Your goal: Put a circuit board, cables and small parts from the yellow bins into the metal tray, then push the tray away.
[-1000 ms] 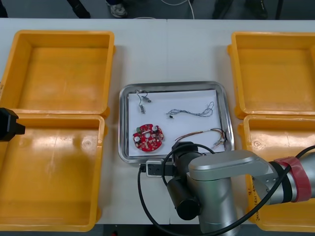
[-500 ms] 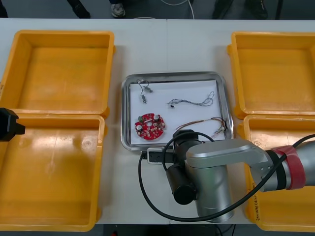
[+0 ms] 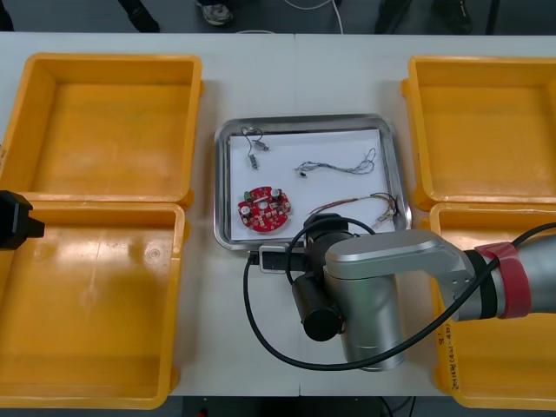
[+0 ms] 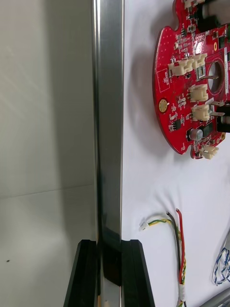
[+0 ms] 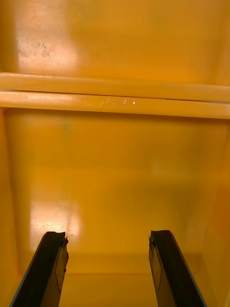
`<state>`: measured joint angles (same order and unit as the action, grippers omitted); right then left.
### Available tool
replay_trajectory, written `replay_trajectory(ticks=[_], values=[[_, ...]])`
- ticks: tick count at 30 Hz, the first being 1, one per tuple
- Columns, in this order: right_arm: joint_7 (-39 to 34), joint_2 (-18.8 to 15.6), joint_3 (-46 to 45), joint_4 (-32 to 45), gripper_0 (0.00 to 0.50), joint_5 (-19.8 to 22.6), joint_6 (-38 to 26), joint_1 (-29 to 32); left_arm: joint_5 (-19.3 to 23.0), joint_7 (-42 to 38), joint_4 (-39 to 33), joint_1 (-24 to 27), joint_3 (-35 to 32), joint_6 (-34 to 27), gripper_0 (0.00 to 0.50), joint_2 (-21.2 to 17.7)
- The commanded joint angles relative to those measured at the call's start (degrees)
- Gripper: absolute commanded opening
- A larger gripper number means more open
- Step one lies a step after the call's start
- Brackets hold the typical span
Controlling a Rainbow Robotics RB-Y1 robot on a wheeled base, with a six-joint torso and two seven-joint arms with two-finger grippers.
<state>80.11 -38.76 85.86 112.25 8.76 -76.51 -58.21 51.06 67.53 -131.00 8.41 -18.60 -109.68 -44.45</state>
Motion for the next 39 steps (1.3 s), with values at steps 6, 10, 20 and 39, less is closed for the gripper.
replay_trajectory(ticks=[6, 10, 20, 39], values=[[-0.4, 0.4, -2.1, -3.7, 0.0, -0.2, 1.9, -3.2, 0.4, 4.6, -1.7, -1.1, -1.6, -0.3, 0.5, -1.9], [-0.3, 0.6, -2.7, -4.9, 0.0, -0.2, 2.6, -3.8, 0.4, 4.6, -1.7, -1.1, -1.6, -0.3, 0.5, -1.9], [0.2, 2.3, -5.2, -9.4, 0.0, 3.4, 4.7, -5.9, 0.4, 4.6, -1.7, -1.1, -1.6, -0.3, 0.5, -1.9], [0.3, 4.0, -5.4, -14.1, 0.0, 3.3, 10.5, -8.0, 0.4, 4.6, -1.7, -1.1, -1.6, -0.3, 0.5, -1.9]])
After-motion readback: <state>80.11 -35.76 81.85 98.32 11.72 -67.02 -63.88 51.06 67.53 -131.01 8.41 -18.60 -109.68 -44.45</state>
